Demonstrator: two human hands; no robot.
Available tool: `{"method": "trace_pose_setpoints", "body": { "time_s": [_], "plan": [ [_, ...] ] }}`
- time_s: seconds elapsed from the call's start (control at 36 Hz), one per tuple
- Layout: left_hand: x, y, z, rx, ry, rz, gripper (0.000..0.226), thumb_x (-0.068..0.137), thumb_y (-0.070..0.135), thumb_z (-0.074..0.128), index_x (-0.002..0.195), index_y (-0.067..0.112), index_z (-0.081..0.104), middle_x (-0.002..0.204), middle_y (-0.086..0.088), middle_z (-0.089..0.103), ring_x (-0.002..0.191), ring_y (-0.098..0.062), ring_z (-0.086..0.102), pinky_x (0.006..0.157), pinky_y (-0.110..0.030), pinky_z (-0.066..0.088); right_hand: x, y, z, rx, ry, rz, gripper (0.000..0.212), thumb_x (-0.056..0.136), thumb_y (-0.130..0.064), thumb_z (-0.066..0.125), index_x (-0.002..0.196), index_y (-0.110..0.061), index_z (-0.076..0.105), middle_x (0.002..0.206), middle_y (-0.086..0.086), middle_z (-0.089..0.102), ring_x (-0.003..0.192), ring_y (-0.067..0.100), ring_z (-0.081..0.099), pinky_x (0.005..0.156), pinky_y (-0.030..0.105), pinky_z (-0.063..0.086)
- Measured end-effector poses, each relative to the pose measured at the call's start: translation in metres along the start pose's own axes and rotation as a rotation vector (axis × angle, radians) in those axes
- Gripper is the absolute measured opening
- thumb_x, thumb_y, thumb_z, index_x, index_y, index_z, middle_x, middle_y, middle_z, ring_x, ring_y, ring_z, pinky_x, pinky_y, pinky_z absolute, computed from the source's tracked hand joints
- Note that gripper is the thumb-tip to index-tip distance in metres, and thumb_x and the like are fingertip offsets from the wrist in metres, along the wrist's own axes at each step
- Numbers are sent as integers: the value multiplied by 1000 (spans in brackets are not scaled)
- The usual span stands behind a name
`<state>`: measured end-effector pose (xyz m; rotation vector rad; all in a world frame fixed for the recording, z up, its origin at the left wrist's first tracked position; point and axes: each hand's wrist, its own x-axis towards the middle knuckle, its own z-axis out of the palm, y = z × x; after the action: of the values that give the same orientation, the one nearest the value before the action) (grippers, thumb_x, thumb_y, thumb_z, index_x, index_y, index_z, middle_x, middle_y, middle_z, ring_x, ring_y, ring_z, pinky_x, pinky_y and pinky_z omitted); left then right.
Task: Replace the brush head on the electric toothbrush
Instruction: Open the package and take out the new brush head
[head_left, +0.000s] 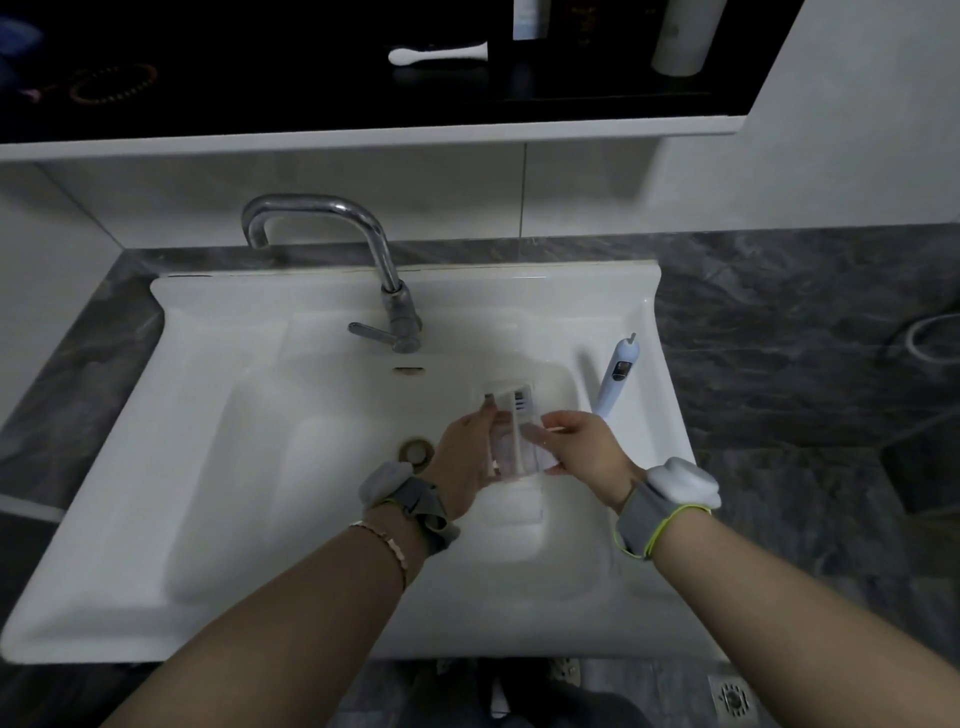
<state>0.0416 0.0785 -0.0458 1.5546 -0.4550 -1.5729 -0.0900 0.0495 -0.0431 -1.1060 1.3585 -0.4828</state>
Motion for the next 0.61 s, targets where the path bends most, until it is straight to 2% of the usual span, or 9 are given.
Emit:
{"method": "trace_pose_setpoints", "body": {
  "time_s": [0.08,0.17,0.22,0.31,0.36,0.44,0.53,0.56,0.61],
  "plan": [
    [1,-3,4,24,51,33,33,98,36,39,90,13,62,93,-9,66,78,-23,62,56,-26,56,4,2,3,-40,118,-49,16,90,-22,60,98,-8,64,80,9,60,60,15,53,57,24,51],
    [7,-7,3,161,173,99,38,95,39,39,92,10,63,99,-14,66,93,-33,63,85,-49,55,2,-5,2,-232,360,-228,15,90,-22,55,76,-17,57,74,0,57,71,15,51,71,24,38],
    [10,-8,4,191,182,118,29,94,35,39,85,15,59,101,-14,61,96,-30,59,93,-53,50,-1,-10,4,-397,322,-359,23,89,-22,56,67,-15,61,75,2,56,74,14,49,73,23,37],
    [1,-4,11,249,126,165,28,99,22,35,75,16,48,88,-11,53,82,-23,53,74,-33,46,-5,-15,11,-622,259,-325,31,91,-35,54,98,-10,72,112,4,53,98,18,58,85,22,42],
    [-3,-3,15,303,50,184,28,100,17,33,75,12,45,76,-4,46,68,-14,45,62,-21,39,-1,-14,15,-729,269,-267,38,93,-38,49,103,-9,71,119,7,52,105,23,60,92,29,46],
    [-9,-7,19,353,7,212,31,101,13,31,70,14,38,70,0,40,64,-10,39,60,-18,34,8,-15,17,-806,284,-189,46,94,-39,44,87,-3,72,104,18,62,100,29,61,78,31,45],
    [-11,-8,20,374,14,223,34,101,12,31,67,16,35,68,-2,39,62,-11,38,59,-19,33,9,-14,14,-773,236,-196,49,93,-31,47,49,-9,51,60,14,50,77,29,47,67,28,28],
    [-11,-7,19,372,27,224,34,100,12,31,67,16,35,69,-4,40,64,-14,40,61,-21,36,7,-15,13,-763,230,-225,52,93,-29,47,44,-13,40,55,11,42,74,24,41,66,27,26],
    [-10,-5,17,319,49,199,32,100,13,33,68,16,38,76,-8,46,77,-21,47,76,-38,46,4,-17,14,-708,257,-286,52,94,-26,46,46,-19,28,63,11,39,69,21,38,64,24,24]
  ]
}}
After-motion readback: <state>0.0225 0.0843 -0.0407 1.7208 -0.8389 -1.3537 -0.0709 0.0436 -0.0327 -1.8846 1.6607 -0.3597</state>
